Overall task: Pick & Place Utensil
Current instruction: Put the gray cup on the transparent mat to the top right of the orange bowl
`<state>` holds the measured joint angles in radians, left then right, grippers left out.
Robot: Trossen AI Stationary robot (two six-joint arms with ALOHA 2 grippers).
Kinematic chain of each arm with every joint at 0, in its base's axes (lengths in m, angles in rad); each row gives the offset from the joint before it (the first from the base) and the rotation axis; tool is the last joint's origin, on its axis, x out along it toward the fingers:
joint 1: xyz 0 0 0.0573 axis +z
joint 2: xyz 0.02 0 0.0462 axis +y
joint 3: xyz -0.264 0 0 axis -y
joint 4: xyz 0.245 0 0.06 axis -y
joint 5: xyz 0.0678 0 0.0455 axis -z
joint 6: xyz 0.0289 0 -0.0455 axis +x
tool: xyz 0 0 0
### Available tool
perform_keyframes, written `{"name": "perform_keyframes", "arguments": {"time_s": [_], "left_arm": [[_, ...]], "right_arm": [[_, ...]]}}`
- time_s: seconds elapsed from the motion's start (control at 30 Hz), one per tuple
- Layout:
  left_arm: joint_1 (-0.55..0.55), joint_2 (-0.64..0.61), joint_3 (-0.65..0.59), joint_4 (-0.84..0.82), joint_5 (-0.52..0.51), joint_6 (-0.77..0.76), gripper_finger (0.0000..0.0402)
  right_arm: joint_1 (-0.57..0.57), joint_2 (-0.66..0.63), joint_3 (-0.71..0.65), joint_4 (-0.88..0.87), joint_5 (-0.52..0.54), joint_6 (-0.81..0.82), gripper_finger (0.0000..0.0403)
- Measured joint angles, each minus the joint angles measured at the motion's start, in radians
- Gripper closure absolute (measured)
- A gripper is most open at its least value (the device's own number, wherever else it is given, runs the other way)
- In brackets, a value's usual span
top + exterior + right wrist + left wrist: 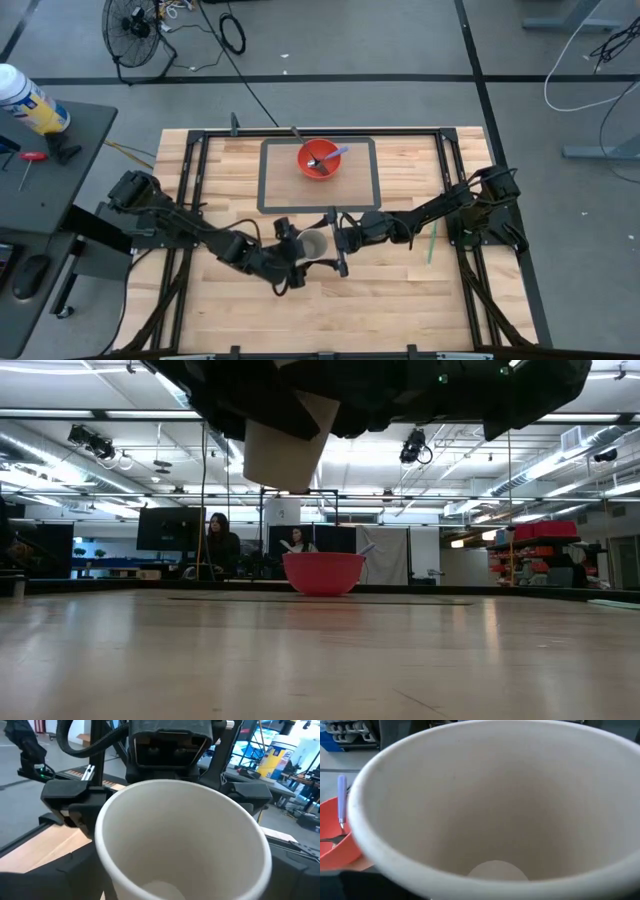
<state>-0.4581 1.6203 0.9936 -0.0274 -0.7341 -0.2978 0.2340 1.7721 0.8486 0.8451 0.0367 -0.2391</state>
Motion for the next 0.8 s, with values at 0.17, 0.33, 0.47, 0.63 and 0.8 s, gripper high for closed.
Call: {"name": "perform_keyframes", "arguments": {"time_s": [0.17, 0.33, 0.47, 0.63, 0.8], "left_arm": [[0.012, 0.0, 0.0, 0.019, -0.001, 0.046, 0.0068], [0.015, 0.0, 0.0, 0.012, -0.007, 0.045, 0.0068], [0.015, 0.0, 0.0, 0.012, 0.014, 0.028, 0.0068], [0.017, 0.0, 0.0, 0.007, 0.036, -0.032, 0.0067], [0.021, -0.002, 0.002, 0.007, 0.025, -0.033, 0.0067]], "right_arm": [[0.002, 0.0, 0.0, -0.002, 0.027, 0.012, 0.0039], [0.001, 0.0, -0.001, -0.002, 0.026, 0.022, 0.0064], [0.002, -0.003, -0.001, -0.014, 0.026, 0.047, 0.0064], [-0.001, -0.03, -0.001, -0.07, 0.043, 0.056, 0.0064], [-0.001, -0.035, 0.0, -0.072, 0.049, 0.063, 0.0067]]}}
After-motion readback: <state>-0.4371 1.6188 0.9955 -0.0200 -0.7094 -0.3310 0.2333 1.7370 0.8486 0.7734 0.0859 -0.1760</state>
